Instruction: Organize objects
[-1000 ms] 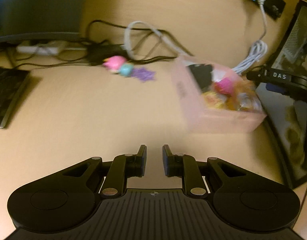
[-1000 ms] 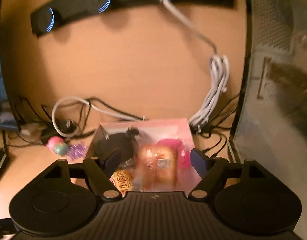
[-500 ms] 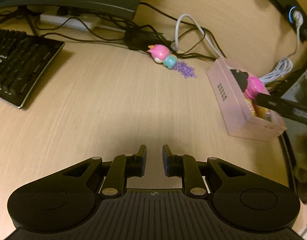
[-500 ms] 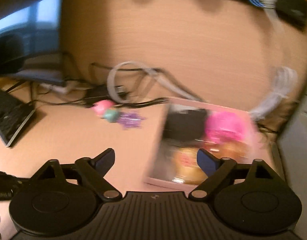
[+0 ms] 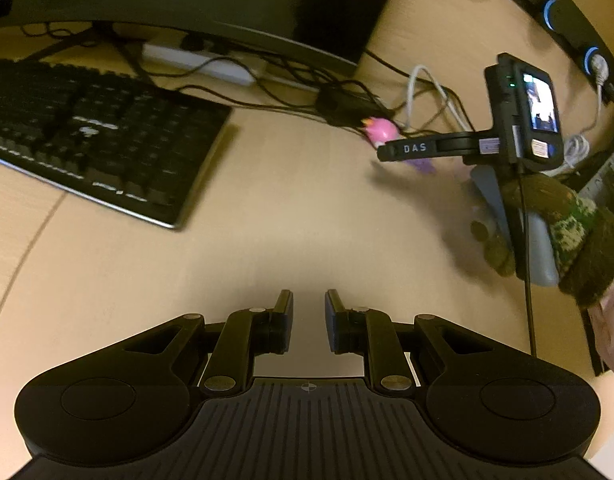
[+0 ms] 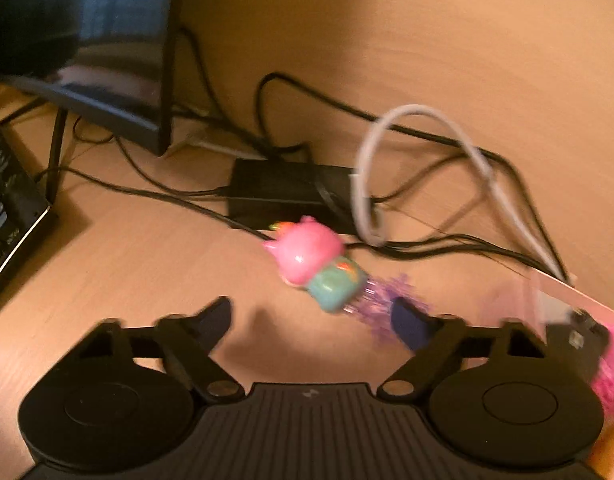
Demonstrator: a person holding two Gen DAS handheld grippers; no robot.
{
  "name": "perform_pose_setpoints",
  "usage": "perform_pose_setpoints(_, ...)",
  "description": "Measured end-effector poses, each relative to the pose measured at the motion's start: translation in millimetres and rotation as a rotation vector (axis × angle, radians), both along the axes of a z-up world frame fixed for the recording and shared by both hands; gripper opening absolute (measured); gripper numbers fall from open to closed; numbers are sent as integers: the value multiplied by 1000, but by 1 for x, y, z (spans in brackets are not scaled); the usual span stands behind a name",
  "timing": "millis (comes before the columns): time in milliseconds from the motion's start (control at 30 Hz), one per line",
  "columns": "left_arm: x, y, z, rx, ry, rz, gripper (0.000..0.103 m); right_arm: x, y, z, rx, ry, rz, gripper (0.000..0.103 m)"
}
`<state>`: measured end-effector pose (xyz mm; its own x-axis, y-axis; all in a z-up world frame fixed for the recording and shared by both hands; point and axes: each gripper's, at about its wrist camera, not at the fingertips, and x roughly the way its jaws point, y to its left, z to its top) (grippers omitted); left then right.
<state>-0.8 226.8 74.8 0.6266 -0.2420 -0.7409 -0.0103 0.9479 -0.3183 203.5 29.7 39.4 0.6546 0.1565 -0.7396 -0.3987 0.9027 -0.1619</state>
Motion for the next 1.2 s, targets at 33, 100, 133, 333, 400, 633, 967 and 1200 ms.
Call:
perform_pose_setpoints(33,0,3,-1,1,4,7,19,2,5,-2,-11,11,7,48)
perform_pose_setpoints(100,2,6,-3,-3,14,11,19,2,13,-5,-22,34,17,32)
perform_pose_setpoints(133,2,6,-4,-7,18,9,19,-2,15,-6,-12,48,26,22)
perform_pose_setpoints(333,14,-6,-9,-26,28,-23,19,-41,17,-5,40,125,81,13)
perform_pose_setpoints(400,18,-13,-10,-25,31,-39,19,-58,12,-1,68,149,100,14)
perform_pose_setpoints(633,26,-33,-14,-48,36,-86,19,-83,-17,21,130,105,99,14)
perform_pose_setpoints(967,33,-25,-14,-59,17,-80,19,-52,-58,36,189,13,-108,74)
perform_pose_setpoints(1200,30,3,-17,-69,32,-28,19,2,-48,25,236,6,-241,98)
